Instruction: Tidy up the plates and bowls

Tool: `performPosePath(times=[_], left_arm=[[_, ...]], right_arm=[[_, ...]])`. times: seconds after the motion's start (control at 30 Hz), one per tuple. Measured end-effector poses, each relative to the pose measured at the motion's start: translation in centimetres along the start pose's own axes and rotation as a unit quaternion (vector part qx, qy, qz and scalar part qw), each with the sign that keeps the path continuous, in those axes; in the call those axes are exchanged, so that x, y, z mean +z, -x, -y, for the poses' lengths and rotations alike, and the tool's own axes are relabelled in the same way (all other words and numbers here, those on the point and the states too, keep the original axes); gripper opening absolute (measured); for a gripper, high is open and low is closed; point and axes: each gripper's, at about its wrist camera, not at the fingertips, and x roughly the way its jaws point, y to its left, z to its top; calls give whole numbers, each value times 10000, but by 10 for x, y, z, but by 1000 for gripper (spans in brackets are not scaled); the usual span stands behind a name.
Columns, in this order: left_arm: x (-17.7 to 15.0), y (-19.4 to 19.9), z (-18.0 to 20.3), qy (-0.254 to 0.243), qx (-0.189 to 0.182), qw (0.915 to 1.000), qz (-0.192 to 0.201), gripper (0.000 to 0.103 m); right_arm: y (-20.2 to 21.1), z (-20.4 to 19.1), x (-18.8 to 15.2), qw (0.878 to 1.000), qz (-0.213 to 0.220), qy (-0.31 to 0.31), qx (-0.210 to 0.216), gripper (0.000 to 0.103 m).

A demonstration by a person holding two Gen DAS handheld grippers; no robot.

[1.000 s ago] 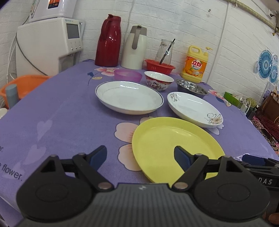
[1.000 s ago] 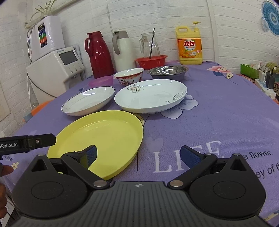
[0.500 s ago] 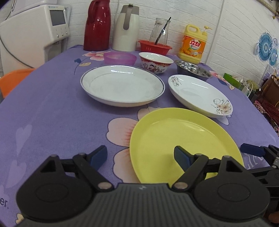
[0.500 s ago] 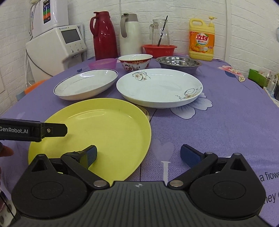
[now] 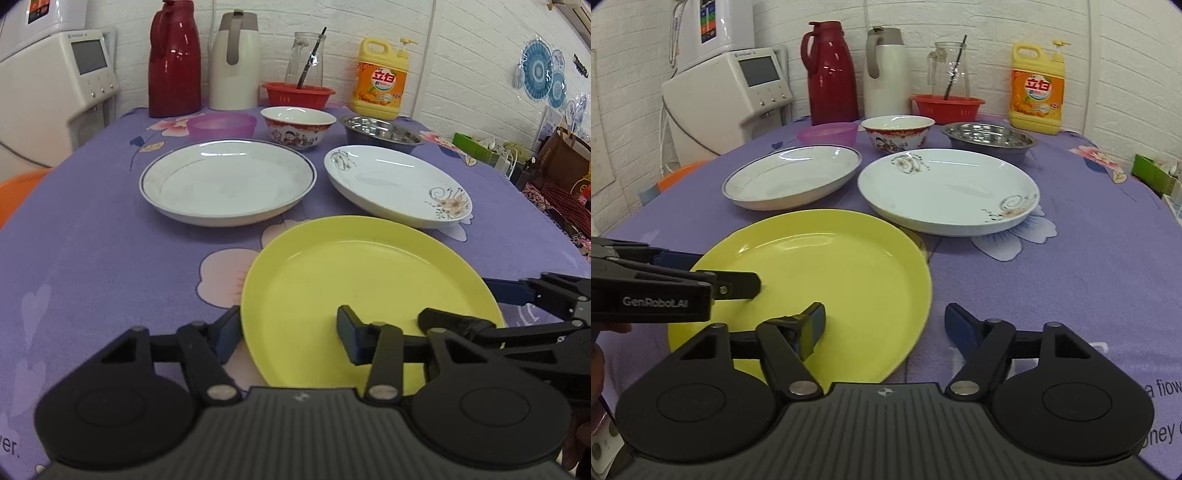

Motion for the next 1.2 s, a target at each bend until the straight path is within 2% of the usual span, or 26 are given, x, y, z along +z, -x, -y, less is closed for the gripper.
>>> performPosePath(times=[0.1,0.23,0.4,0.6,1.07,1.2], left_arm=[[-1,3,-4,118,89,9999,2,42],[-6,18,-22,321,199,9993,-87,42],[-12,36,-53,531,693,9962,-55,41],[-4,29,-78,703,1020,9923,0,40],[10,7,-86,779,977,9921,69,42],[17,9,-84,689,987,9925,222,43]], right_arm=[[0,-13,2,9999,3,103,-110,103],[2,-24,4,9999,8,33,151,103],[-13,-60,10,9978,-17,319,587,103],[-40,-80,25,9951,-134,426,885,103],[-46,-85,24,9953,-133,498,825,103],[-43,-82,29,9952,-78,367,904,103]])
